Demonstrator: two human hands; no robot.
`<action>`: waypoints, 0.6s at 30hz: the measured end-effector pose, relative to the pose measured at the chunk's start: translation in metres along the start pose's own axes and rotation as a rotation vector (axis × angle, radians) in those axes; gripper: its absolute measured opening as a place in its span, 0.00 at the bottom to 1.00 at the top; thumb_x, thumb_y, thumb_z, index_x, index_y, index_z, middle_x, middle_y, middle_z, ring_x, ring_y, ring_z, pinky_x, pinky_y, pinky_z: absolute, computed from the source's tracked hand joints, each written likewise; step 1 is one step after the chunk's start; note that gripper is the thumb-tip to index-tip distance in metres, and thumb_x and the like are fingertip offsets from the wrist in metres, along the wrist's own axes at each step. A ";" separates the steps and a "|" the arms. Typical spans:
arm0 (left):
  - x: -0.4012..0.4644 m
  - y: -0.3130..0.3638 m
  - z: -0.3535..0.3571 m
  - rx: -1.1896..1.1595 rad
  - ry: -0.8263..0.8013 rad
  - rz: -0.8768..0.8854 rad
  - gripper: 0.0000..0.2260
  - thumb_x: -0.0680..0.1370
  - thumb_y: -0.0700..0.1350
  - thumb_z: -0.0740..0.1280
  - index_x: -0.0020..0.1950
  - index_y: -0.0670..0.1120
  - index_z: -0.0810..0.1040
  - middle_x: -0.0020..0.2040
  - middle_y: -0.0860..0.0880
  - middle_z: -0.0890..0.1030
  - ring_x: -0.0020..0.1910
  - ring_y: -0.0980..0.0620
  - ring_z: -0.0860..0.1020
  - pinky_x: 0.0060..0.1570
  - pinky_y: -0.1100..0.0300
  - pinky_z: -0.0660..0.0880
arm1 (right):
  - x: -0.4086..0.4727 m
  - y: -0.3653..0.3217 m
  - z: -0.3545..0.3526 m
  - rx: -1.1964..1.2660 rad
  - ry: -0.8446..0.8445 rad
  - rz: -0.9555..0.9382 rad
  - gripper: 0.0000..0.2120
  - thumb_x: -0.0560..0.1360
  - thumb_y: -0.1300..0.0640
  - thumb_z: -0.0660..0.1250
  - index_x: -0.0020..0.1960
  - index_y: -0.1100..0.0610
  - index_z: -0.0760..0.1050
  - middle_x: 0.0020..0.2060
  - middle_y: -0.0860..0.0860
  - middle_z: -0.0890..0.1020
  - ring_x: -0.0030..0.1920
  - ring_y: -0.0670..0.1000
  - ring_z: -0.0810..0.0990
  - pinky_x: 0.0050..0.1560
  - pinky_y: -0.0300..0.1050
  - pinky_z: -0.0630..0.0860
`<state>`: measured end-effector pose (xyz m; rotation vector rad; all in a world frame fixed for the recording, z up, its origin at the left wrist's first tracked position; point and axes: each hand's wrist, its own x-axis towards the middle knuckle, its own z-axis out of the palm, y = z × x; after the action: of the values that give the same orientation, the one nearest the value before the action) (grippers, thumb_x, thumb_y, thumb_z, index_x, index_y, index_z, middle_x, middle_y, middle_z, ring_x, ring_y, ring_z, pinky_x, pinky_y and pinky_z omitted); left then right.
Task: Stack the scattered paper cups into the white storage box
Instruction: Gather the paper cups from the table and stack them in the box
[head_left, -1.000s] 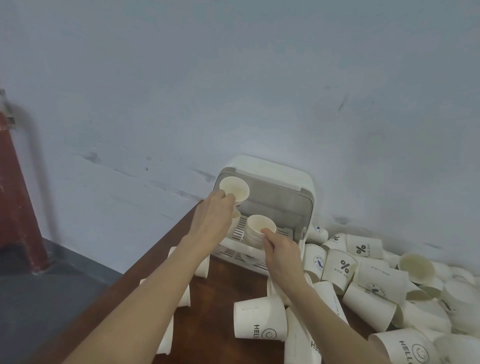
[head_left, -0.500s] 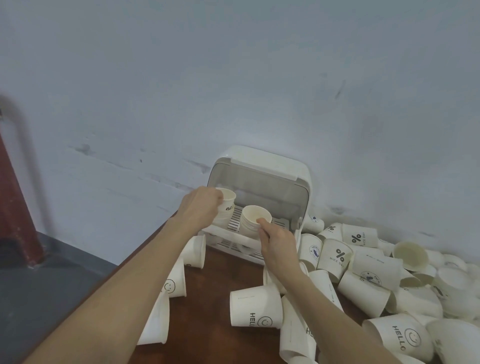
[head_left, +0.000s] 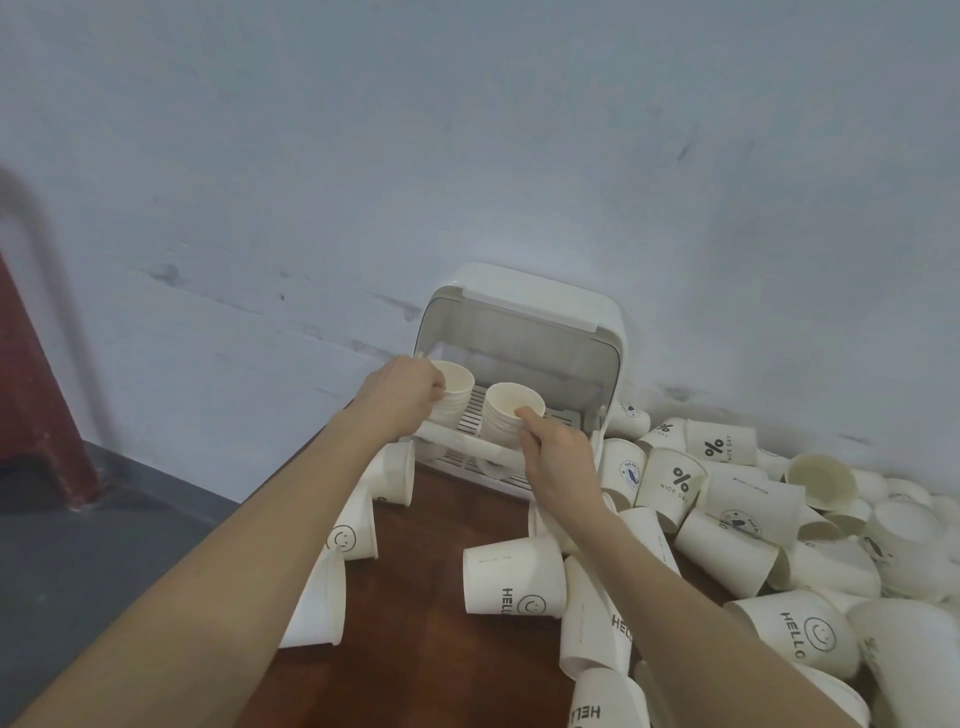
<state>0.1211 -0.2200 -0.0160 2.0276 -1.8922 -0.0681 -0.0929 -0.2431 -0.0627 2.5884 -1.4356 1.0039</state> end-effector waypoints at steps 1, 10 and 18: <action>0.000 -0.001 0.001 0.010 -0.004 -0.001 0.11 0.82 0.44 0.60 0.54 0.45 0.81 0.51 0.43 0.79 0.48 0.43 0.77 0.44 0.53 0.75 | 0.000 -0.001 -0.001 0.000 -0.006 0.003 0.09 0.78 0.61 0.60 0.55 0.59 0.76 0.33 0.50 0.72 0.34 0.54 0.67 0.36 0.45 0.61; -0.014 -0.001 -0.004 0.031 -0.002 0.011 0.18 0.80 0.41 0.63 0.69 0.53 0.71 0.58 0.43 0.78 0.53 0.44 0.77 0.46 0.54 0.73 | 0.002 -0.009 -0.023 -0.009 -0.229 0.034 0.23 0.80 0.60 0.57 0.75 0.54 0.61 0.46 0.57 0.81 0.45 0.58 0.76 0.45 0.51 0.72; -0.059 0.024 -0.027 0.021 0.044 0.057 0.15 0.79 0.45 0.63 0.66 0.52 0.73 0.56 0.46 0.81 0.52 0.45 0.78 0.49 0.51 0.77 | -0.017 -0.025 -0.061 0.106 -0.213 0.113 0.22 0.77 0.63 0.57 0.70 0.53 0.64 0.46 0.49 0.75 0.48 0.52 0.71 0.46 0.45 0.66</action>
<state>0.1002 -0.1571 0.0034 1.9713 -1.9298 0.0112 -0.1124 -0.1971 -0.0170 2.7926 -1.6343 0.8588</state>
